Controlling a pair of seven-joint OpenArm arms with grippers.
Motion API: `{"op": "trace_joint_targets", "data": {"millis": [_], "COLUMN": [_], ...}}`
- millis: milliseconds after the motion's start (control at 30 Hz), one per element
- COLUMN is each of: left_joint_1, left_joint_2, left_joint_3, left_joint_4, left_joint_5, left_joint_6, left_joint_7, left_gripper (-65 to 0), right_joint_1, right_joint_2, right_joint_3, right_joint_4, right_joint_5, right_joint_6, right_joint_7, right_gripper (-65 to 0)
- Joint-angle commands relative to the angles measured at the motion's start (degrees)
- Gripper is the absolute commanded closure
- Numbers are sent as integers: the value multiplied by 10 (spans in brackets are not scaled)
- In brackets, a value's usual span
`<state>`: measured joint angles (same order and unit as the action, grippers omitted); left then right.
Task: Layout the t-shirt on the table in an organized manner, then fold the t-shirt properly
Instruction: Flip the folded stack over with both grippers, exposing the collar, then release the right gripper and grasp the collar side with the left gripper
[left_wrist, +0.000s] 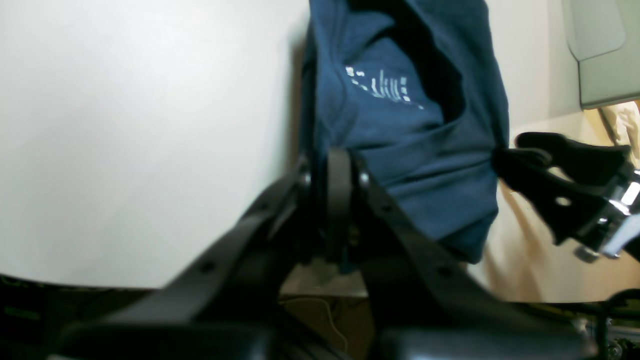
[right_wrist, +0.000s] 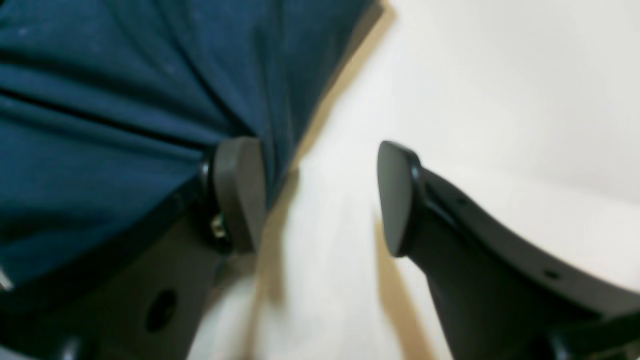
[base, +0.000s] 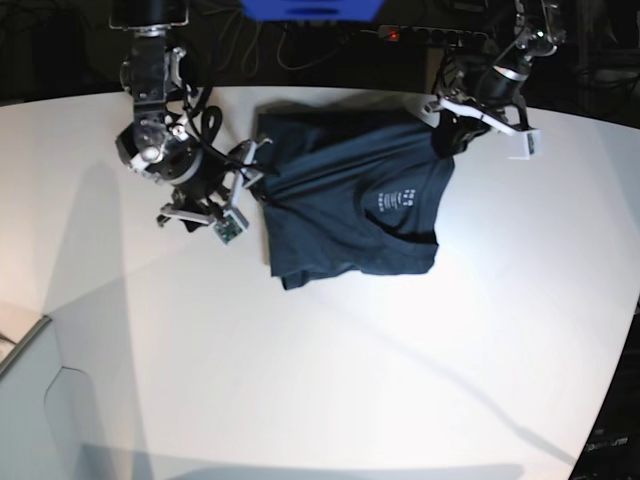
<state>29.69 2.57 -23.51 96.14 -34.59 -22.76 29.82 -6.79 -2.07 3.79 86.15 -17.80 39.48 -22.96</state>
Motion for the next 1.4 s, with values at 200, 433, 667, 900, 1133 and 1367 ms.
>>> {"op": "trace_joint_targets", "data": {"millis": [200,433,667,900,1133,1367], "left_joint_1": [3,2,6,24,-63,-163], "left_joint_2": [-5,-5,-5,-5,-14,-29], "left_joint_3": [-2,1,1,-23,-26,-8], "left_joint_4": [-62,-76,-66,-4,-36,-122], "left_joint_5": [-5,-4,-5,-5,0,0], "left_joint_6": [-4,-5,-5,-5,0,0], "left_joint_7": [-13,-13,-13,-13,-11,92], "left_gripper": [-1,-119,-406,-508,-508,-510], "right_joint_1": [-1,-1,-21,-21,-21,-21], "right_joint_2": [-4,-15,-16,-6,-6,-5], "right_joint_3": [0,-51,-110,-90,-15,67], "right_joint_4": [86,88,88,88,88,88], "right_joint_5": [1,1,1,1,1,1], "right_joint_6": [5,5,5,5,5,5], "right_joint_7": [5,4,7,6,6,6], "right_gripper": [-352,-352,-352,-352,-352,-352]}}
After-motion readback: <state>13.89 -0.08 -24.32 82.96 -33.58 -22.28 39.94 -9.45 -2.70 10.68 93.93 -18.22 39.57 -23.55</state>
